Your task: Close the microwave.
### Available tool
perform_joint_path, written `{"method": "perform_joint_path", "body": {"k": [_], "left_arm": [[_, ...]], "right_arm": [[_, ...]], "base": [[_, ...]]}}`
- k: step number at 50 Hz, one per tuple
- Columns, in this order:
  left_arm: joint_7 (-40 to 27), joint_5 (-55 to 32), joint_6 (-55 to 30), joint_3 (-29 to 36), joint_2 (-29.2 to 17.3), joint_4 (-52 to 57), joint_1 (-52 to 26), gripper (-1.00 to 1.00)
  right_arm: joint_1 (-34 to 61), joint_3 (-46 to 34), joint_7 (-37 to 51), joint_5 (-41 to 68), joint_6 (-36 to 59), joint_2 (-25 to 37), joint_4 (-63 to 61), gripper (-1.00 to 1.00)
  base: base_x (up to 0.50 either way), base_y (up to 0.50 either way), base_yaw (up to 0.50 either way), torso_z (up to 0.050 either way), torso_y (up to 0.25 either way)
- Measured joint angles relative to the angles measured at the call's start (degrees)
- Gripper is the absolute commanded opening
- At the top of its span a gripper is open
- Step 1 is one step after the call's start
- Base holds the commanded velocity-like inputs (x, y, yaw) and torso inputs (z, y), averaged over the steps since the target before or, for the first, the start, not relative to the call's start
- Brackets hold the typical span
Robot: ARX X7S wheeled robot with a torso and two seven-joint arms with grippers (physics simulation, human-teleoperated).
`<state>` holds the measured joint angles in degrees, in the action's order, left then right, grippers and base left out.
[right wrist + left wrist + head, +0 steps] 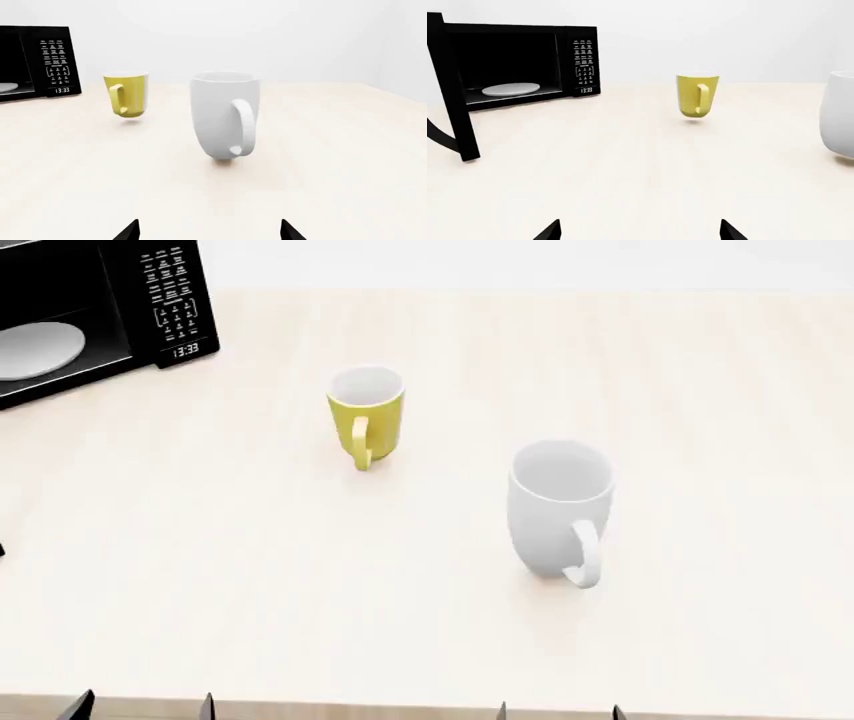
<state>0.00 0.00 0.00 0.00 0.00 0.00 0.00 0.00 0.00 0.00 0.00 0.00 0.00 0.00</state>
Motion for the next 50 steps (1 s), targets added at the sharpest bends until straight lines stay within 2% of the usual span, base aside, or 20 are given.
{"method": "perform_joint_path", "body": {"k": [29, 33, 43, 50], "left_arm": [[-3.61, -3.66, 3.28, 4.94, -3.92, 0.11, 0.42, 1.00], [-4.90, -3.23, 3.65, 4.82, -4.68, 5.48, 1.33, 1.00], [-9.11, -2.40, 4.21, 1.45, -6.51, 29.01, 4.07, 1.00], [-10.73, -2.44, 3.85, 0.51, -7.45, 37.84, 5.00, 1.00]], "right_arm": [[0.43, -3.75, 5.12, 4.05, 0.28, 3.60, -0.13, 1.00], [-0.06, -3.48, 6.51, 4.14, -1.47, 4.00, -4.79, 1.00], [-2.46, -2.99, 9.57, 1.61, -12.18, 5.48, -20.24, 1.00], [-3.22, -3.04, 10.85, 1.48, -15.07, 6.27, -25.49, 1.00]], "base": [[0.00, 0.00, 0.00, 0.000, 0.000], [0.00, 0.00, 0.00, 0.000, 0.000], [0.00, 0.00, 0.00, 0.000, 0.000], [0.00, 0.00, 0.00, 0.000, 0.000]]}}
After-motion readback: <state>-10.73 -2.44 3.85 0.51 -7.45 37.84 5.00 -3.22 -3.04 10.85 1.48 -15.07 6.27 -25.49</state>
